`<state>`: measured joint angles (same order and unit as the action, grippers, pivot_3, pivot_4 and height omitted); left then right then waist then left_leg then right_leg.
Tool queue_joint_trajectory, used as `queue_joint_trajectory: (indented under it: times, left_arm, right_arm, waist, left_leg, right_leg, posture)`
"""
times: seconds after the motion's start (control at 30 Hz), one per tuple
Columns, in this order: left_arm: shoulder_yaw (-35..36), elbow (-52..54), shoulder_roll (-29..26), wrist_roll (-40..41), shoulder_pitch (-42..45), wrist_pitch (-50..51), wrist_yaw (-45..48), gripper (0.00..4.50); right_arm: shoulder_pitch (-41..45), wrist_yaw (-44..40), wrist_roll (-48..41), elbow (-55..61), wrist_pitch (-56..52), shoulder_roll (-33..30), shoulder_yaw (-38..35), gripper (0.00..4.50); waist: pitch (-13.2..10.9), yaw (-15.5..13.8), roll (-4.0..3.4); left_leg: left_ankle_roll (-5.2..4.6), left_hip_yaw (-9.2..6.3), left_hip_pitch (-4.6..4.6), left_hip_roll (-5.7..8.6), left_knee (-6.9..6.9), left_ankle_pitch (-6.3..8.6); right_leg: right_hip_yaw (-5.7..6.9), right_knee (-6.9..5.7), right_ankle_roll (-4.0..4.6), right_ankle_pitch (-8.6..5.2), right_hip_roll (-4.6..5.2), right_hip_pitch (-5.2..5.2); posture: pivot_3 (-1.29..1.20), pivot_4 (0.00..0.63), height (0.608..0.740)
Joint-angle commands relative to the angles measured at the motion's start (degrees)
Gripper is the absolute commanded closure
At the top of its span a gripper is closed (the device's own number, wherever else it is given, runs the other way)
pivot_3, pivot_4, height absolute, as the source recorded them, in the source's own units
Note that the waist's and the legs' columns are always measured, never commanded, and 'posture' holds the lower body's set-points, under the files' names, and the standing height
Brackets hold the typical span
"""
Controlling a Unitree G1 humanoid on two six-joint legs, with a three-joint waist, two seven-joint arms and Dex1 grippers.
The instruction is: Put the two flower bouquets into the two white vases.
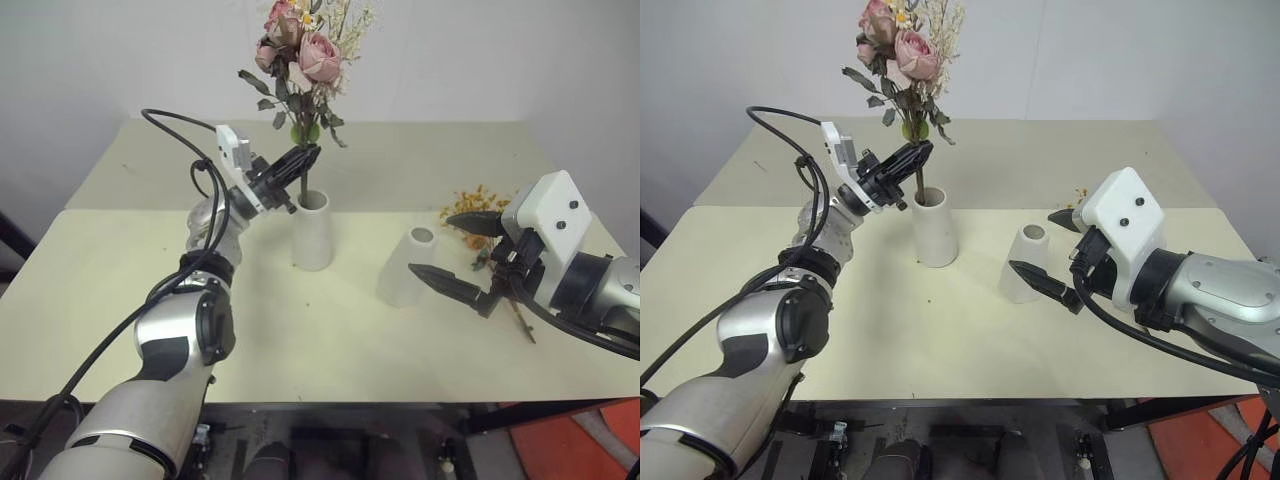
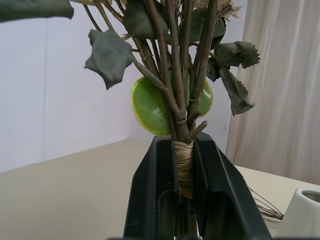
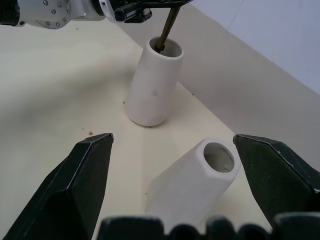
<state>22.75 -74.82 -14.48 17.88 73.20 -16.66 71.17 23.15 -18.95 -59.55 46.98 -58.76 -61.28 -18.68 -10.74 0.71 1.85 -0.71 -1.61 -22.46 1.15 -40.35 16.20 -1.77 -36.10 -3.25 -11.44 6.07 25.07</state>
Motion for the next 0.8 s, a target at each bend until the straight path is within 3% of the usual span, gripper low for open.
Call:
queue_joint_trajectory:
  times: [0.03, 0.33, 0.8]
  left_arm:
    - [0.29, 1.84, -0.05, 0.80, 0.55, -1.82, 2.41, 2.86]
    - [-2.49, 4.37, -3.56, -0.47, -0.99, -2.10, 9.87, 0.02]
    - [-7.76, 10.99, -12.26, -3.56, -5.15, -4.13, 9.26, 0.02]
  right_arm:
    - [0.05, -0.70, 0.68, 0.49, 1.59, -0.71, -1.97, 0.00]
    - [-1.18, -1.67, 0.98, 0.56, 1.67, -0.67, -2.66, 0.00]
    - [-1.80, -3.10, 3.61, 0.01, 2.61, -0.37, -2.18, 0.00]
  waist:
    - [0.00, 0.00, 0.00]
    - [0.00, 0.14, 0.00]
    - [0.00, 0.33, -0.01]
  left_leg:
    - [0.00, 0.00, 0.00, 0.00, 0.00, 0.00]
    - [0.00, 0.00, 0.01, -0.01, 0.01, 0.00]
    - [0.00, 0.00, 0.02, -0.04, -0.01, 0.00]
  right_leg:
    - [0.00, 0.00, 0.00, 0.00, 0.00, 0.00]
    - [0.00, -0.01, 0.00, 0.00, -0.01, 0.00]
    - [-0.01, -0.01, 0.00, 0.00, -0.02, 0.00]
  posture:
    - [0.00, 0.150, 0.740]
    - [0.00, 0.150, 0.740]
    - [0.00, 0.150, 0.740]
